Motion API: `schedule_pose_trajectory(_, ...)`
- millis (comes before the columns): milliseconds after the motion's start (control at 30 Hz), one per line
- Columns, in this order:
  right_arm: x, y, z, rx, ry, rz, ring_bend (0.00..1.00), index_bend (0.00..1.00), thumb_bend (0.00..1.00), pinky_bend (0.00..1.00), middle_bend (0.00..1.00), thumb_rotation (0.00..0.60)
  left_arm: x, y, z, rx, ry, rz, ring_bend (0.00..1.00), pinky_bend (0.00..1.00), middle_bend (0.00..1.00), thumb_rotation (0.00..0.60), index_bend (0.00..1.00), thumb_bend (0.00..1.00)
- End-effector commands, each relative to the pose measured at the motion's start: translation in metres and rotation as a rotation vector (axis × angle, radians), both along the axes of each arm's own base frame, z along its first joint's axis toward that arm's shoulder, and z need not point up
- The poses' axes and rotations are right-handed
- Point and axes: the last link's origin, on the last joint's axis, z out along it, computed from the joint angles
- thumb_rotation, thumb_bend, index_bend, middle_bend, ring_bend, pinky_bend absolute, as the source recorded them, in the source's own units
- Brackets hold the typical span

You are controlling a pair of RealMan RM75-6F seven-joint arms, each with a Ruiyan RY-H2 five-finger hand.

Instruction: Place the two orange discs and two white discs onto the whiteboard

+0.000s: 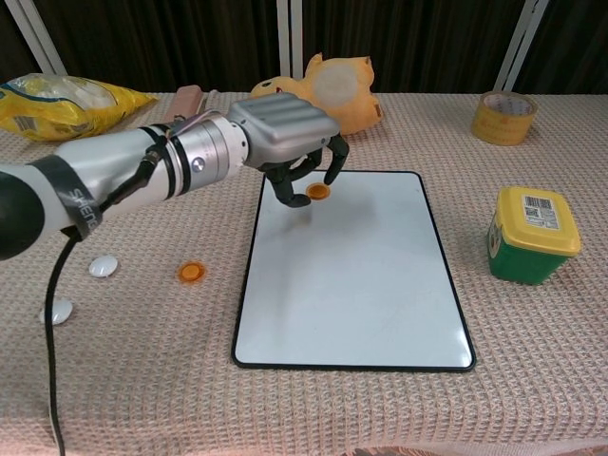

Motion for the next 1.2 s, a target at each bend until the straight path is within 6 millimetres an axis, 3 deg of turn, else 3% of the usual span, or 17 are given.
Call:
schedule_pose_trajectory(33, -0.002, 0.0, 0.002, -0.003, -0.001, -0.001, 0.0, 0.0, 0.33, 0.0, 0.0, 0.6, 0.017, 0.005, -0.015, 0.006, 0.015, -0.006, 0.69, 0.74, 0.76, 0.6, 0.55, 0.28)
schedule_pose_trajectory(233, -0.003, -0.001, 0.004, -0.009, -0.005, -0.007, 0.0, 0.0, 0.33, 0.0, 0.0, 0.6, 0.027, 0.01, -0.021, 0.018, 0.018, -0.011, 0.69, 0.74, 0.76, 0.6, 0.53, 0.28)
schedule_pose_trajectory(500, -0.002, -0.002, 0.004, -0.01, -0.009, -0.002, 0.0, 0.0, 0.33, 0.0, 0.0, 0.6, 0.022, 0.014, -0.02, 0.014, 0.03, 0.008, 0.68, 0.73, 0.75, 0.6, 0.34, 0.25)
schedule_pose_trajectory(700, -0.002, -0.002, 0.004, -0.01, -0.008, -0.003, 0.0, 0.0, 0.33, 0.0, 0.0, 0.6, 0.012, 0.005, -0.011, 0.019, 0.048, -0.004, 0.68, 0.72, 0.74, 0.6, 0.34, 0.25)
schedule_pose_trajectory(900, 0.0, -0.002, 0.004, -0.01, -0.004, 0.004, 0.0, 0.0, 0.33, 0.0, 0.0, 0.6, -0.002, -0.012, 0.032, 0.055, -0.018, -0.001, 0.68, 0.72, 0.74, 0.6, 0.37, 0.25)
schedule_pose_trajectory(1067, -0.001, -0.007, -0.001, 0.005, -0.005, -0.005, 0.0, 0.0, 0.33, 0.0, 0.0, 0.6, -0.034, -0.046, 0.071, 0.053, 0.018, 0.008, 0.68, 0.72, 0.75, 0.6, 0.39, 0.25)
schedule_pose_trajectory(1200, 0.001, -0.009, -0.005, 0.018, 0.001, 0.004, 0.0, 0.0, 0.33, 0.0, 0.0, 0.6, -0.064, -0.07, 0.083, 0.011, 0.071, 0.061, 0.68, 0.72, 0.76, 0.6, 0.38, 0.25)
